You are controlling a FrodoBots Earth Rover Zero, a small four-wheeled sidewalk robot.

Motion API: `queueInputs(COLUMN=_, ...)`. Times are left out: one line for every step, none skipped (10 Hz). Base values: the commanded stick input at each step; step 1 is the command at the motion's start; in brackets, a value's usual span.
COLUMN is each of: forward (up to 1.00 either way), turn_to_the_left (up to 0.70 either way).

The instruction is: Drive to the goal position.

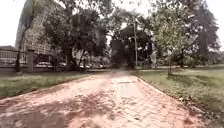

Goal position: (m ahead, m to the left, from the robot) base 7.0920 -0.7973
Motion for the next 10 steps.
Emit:
queueInputs(forward=0.70, turn_to_the_left=0.00)
queueInputs(forward=0.70, turn_to_the_left=0.00)
queueInputs(forward=0.70, turn_to_the_left=0.00)
queueInputs(forward=0.70, turn_to_the_left=0.00)
queueInputs(forward=0.70, turn_to_the_left=0.00)
queueInputs(forward=0.70, turn_to_the_left=0.00)
queueInputs(forward=0.70, turn_to_the_left=0.00)
queueInputs(forward=0.70, turn_to_the_left=0.00)
queueInputs(forward=0.70, turn_to_the_left=0.00)
queueInputs(forward=0.70, turn_to_the_left=0.00)
